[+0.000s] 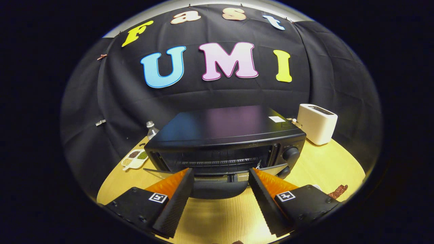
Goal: Open the toaster oven, put the food inside, and close the toaster oven door.
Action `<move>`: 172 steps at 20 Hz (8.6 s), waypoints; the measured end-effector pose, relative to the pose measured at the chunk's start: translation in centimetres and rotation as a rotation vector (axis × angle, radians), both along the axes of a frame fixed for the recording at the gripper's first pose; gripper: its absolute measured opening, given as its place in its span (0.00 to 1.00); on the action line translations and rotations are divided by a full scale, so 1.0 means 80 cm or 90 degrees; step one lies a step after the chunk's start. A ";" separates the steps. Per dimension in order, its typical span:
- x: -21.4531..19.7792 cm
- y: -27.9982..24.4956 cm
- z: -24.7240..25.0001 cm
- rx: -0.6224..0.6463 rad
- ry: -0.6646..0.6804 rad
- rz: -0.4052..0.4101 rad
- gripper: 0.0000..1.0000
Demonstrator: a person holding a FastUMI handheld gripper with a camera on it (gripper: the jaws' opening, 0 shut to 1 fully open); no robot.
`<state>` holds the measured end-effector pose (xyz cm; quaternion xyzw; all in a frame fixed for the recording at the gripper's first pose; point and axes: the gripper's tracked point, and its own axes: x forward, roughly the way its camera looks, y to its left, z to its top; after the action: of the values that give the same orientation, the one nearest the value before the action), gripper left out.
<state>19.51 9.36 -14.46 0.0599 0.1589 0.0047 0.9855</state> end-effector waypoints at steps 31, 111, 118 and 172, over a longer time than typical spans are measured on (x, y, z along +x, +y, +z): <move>-0.155 -0.147 0.021 -0.105 0.089 0.115 0.98; 0.051 -0.020 -0.044 0.468 0.053 -0.036 0.13; 0.096 -0.017 -0.067 0.451 0.025 -0.079 0.13; -0.121 0.002 -0.190 -0.060 0.298 0.042 1.00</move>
<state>9.81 9.52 -29.69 0.0080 0.3848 0.0158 0.9228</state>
